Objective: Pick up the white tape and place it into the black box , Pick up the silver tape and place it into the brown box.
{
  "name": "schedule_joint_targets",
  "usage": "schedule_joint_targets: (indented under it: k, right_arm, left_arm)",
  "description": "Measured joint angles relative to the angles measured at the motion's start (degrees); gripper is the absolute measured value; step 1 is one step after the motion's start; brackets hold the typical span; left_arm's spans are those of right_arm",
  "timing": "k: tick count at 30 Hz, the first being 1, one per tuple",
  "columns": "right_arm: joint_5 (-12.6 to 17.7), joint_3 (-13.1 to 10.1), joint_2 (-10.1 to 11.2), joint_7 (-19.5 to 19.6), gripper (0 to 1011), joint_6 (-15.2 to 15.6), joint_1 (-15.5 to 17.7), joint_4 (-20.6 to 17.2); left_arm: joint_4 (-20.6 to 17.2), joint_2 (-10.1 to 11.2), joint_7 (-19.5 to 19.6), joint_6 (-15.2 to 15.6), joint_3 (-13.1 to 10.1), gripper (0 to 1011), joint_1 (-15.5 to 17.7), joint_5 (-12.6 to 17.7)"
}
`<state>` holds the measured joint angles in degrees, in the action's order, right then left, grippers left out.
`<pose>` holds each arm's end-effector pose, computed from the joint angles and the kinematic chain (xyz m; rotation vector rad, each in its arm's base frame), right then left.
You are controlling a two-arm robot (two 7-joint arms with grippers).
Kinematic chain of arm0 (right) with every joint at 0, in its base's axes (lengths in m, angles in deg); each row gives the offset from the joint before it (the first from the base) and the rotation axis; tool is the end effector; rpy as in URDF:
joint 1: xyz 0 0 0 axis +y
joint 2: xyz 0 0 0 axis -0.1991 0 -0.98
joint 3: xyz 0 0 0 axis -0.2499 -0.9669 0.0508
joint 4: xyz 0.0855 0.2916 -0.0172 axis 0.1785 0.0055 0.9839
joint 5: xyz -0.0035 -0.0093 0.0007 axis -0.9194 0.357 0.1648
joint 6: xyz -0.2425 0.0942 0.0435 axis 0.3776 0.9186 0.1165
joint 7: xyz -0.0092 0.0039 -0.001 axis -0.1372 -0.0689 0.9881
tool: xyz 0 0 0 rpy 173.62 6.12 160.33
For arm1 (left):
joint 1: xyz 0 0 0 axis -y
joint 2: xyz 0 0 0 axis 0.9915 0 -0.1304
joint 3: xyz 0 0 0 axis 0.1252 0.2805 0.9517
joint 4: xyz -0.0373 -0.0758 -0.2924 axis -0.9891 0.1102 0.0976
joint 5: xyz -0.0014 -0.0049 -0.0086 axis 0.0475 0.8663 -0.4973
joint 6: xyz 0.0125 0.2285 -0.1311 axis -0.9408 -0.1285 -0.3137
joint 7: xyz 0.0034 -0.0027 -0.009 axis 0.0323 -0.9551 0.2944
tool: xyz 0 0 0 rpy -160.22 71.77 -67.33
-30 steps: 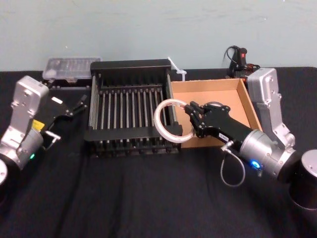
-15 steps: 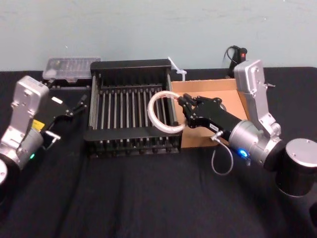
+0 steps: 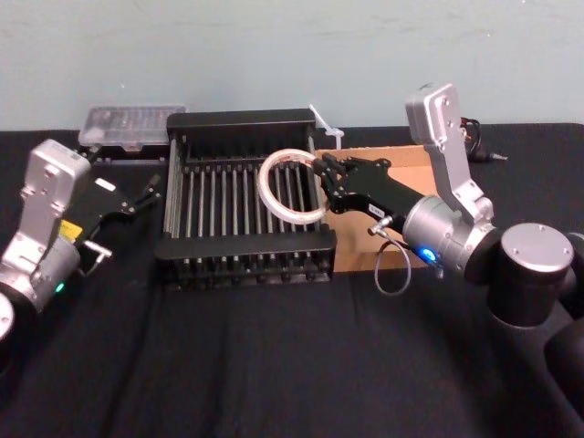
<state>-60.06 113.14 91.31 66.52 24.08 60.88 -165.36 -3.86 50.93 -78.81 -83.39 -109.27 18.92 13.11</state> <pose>0.3553 0.0125 -0.2795 -0.1189 0.0602 -0.8627 0.3177 0.1026 -0.3051 0.3046 -0.2848 1.2478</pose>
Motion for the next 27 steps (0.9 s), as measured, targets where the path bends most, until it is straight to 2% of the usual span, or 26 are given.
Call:
schedule_joint_targets:
  k: [14, 27]
  right_arm:
    - [-2.3, 1.3, -3.1, -0.4, 93, 0.3, -6.6, 7.8]
    - [-3.9, 2.2, -4.8, -1.8, 93, -0.2, -10.5, 13.6]
  left_arm:
    - [0.0, 0.0, 0.0, 0.0, 0.0, 1001, 0.0, 0.0]
    - [0.0, 0.0, 0.0, 0.0, 0.0, 1001, 0.0, 0.0]
